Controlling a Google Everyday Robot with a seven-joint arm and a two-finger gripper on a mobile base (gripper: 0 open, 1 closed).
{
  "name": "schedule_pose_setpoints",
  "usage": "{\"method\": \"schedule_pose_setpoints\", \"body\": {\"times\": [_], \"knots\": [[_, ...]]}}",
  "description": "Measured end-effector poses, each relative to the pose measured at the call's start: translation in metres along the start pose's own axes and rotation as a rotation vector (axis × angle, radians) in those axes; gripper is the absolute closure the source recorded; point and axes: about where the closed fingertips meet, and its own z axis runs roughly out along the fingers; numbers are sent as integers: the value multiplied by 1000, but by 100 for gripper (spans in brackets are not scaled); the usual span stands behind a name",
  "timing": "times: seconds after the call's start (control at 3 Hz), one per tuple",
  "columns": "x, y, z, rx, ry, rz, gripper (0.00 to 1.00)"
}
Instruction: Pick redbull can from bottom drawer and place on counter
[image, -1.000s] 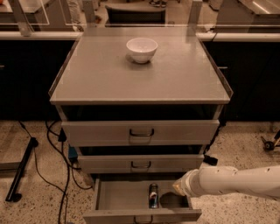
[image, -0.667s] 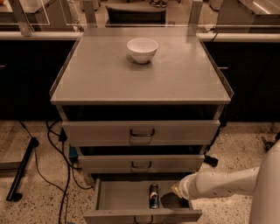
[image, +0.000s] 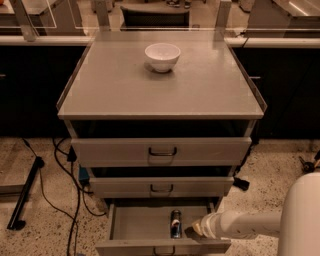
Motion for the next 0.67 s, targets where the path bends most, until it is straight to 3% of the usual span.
{"method": "schedule_pose_setpoints", "body": {"times": [0.67], "knots": [[4, -7, 11, 10, 12, 7, 100]]}}
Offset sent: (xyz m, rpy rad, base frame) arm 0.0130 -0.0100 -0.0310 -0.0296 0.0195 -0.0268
